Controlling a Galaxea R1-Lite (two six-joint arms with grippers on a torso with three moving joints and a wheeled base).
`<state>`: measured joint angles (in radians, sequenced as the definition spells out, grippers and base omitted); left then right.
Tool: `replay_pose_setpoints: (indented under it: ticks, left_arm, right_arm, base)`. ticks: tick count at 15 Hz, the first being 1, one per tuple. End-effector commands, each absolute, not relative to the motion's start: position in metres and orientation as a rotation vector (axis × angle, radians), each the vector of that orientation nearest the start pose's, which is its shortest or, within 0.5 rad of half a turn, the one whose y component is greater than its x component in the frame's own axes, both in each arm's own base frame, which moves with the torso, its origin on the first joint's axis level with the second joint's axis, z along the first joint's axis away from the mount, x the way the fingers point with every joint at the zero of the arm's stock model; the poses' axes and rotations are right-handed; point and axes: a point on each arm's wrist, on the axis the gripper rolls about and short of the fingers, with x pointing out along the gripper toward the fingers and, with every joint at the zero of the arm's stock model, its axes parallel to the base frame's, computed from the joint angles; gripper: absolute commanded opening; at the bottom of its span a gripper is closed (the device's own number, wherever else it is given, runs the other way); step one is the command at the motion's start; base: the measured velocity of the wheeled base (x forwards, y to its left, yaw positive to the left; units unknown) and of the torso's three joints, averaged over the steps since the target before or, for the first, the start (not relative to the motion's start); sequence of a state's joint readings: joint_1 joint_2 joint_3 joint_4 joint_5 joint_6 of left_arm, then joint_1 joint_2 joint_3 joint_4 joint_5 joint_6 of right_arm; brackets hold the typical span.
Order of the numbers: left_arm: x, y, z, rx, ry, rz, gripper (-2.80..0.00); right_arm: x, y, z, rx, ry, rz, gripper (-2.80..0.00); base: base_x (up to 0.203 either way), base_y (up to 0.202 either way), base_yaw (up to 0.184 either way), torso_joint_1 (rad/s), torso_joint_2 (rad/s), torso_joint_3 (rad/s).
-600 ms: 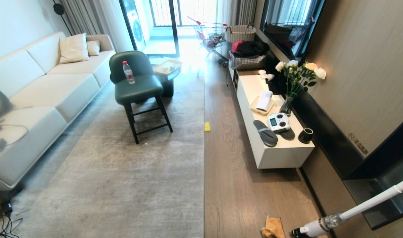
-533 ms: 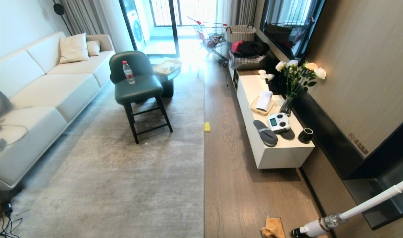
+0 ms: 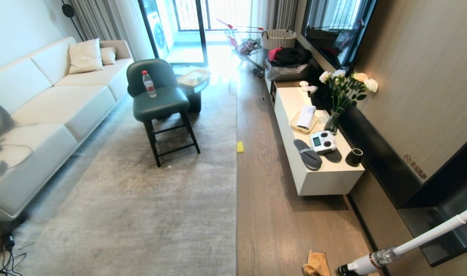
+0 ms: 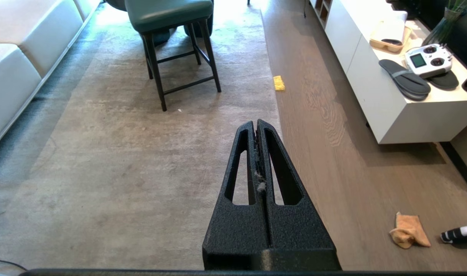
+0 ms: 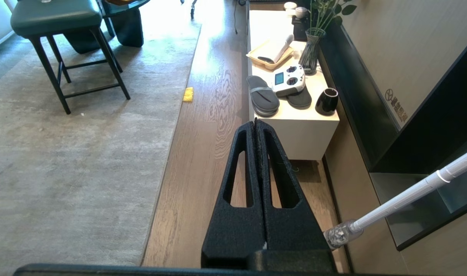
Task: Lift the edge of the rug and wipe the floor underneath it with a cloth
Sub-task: Lift up the carpet
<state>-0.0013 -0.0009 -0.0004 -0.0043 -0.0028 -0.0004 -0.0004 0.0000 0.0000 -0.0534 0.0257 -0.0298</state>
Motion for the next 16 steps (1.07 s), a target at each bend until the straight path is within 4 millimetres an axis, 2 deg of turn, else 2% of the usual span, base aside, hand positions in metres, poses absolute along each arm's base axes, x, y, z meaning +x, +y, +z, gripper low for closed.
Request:
replay_pose_setpoints:
  ticks: [1,16]
  left_arm:
    - [-0.0228,-0.0001,0.0760,0.000,-0.005,-0.004,-2.80]
    - [-0.0228,0.0000,0.0761,-0.001,-0.005,-0.005,-2.80]
  right_arm:
    - [-0.0230,0.0006,0.0811,-0.031,-0.055,0.025,-2.80]
    - [-0.0230,0.0006,0.0810,-0.031,-0.054,0.025,-2.80]
  base:
    - [0.000,0.000,0.000,0.000,0.00,0.000]
    - [0.000,0.000,0.000,0.000,0.00,0.000]
